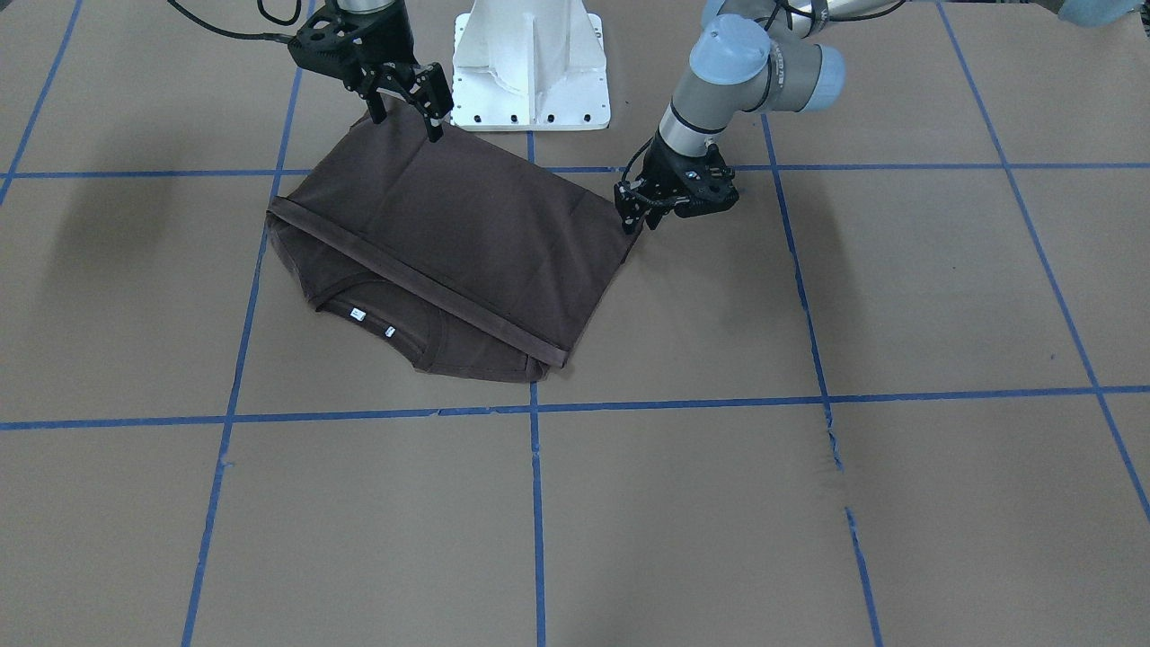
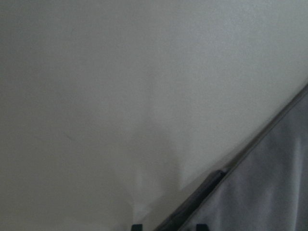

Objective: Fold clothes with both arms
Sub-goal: 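Swing the left gripper farther from the robot, rotating the shirt square while right holds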

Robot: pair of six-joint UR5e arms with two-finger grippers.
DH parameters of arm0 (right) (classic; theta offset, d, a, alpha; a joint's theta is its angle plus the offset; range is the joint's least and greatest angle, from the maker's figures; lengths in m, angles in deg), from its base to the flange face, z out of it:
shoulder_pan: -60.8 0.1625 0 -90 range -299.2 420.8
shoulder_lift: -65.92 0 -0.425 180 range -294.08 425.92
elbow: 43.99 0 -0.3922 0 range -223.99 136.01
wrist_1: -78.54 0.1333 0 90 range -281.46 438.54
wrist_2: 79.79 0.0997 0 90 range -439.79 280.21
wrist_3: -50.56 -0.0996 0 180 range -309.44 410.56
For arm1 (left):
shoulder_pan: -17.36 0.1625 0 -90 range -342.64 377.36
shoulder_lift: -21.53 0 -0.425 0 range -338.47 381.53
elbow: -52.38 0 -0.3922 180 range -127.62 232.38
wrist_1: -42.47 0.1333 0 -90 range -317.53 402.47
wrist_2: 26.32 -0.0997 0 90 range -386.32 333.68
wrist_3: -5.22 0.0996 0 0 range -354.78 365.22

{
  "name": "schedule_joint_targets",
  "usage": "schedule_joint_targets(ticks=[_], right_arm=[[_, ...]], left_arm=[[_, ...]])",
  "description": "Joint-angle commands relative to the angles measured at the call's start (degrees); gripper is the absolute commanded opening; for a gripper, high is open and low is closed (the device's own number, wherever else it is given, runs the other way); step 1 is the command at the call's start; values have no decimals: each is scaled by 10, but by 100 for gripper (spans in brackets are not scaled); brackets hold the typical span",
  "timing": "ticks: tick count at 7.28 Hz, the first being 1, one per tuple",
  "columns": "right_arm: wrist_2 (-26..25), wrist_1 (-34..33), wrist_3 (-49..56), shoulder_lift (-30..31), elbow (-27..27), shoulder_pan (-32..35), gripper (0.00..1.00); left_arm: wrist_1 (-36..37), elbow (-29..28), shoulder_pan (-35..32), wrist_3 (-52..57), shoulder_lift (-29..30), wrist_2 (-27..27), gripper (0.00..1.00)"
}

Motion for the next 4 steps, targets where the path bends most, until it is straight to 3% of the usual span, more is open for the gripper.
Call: schedule_joint_targets(ticks=[1, 2, 4], right_arm=[[0, 0, 0, -3, -3, 0, 100], [0, 0, 0, -3, -3, 0, 100], [-2, 0, 0, -3, -3, -1, 100]], left_arm=[[0, 4, 2, 0, -1, 1, 5], [1, 13, 2, 0, -1, 1, 0], [12, 27, -4, 16, -4, 4, 0]])
